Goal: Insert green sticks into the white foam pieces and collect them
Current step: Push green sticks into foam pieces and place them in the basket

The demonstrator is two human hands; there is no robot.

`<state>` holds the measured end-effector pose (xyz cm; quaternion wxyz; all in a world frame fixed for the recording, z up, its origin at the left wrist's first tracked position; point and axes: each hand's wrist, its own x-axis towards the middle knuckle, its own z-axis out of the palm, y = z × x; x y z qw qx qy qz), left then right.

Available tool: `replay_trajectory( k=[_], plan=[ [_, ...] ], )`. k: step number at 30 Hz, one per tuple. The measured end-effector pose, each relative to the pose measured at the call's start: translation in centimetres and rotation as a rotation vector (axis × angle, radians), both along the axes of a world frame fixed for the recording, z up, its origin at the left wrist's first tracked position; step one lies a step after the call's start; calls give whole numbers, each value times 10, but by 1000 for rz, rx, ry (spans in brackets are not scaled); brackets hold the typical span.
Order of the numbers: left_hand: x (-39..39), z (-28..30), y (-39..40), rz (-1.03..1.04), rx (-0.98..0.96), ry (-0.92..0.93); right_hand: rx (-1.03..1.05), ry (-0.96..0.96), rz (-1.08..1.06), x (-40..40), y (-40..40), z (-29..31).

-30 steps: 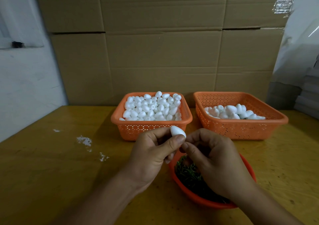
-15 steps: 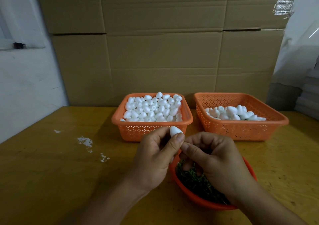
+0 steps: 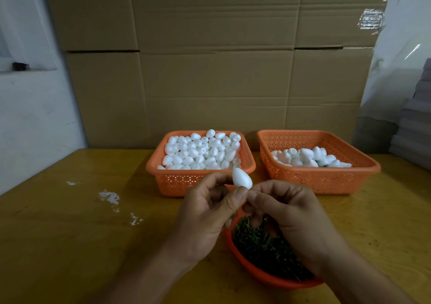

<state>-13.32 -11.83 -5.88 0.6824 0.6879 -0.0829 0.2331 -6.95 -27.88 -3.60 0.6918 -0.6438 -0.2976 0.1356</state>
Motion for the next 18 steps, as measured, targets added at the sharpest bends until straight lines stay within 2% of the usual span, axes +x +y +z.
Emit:
replay_trajectory(
  k=[6, 10, 14, 18],
  plan=[
    [1, -1, 0, 33, -15, 27, 39, 51, -97, 13, -7, 5],
    [2, -4, 1, 49, -16, 37, -7, -19, -343, 47, -24, 4],
    [3, -6, 1, 38, -14, 39, -215, -235, -750, 103, -42, 1],
    [4, -7, 1, 35, 5, 42, -539, -460, -938, 151, -53, 1]
  ],
)
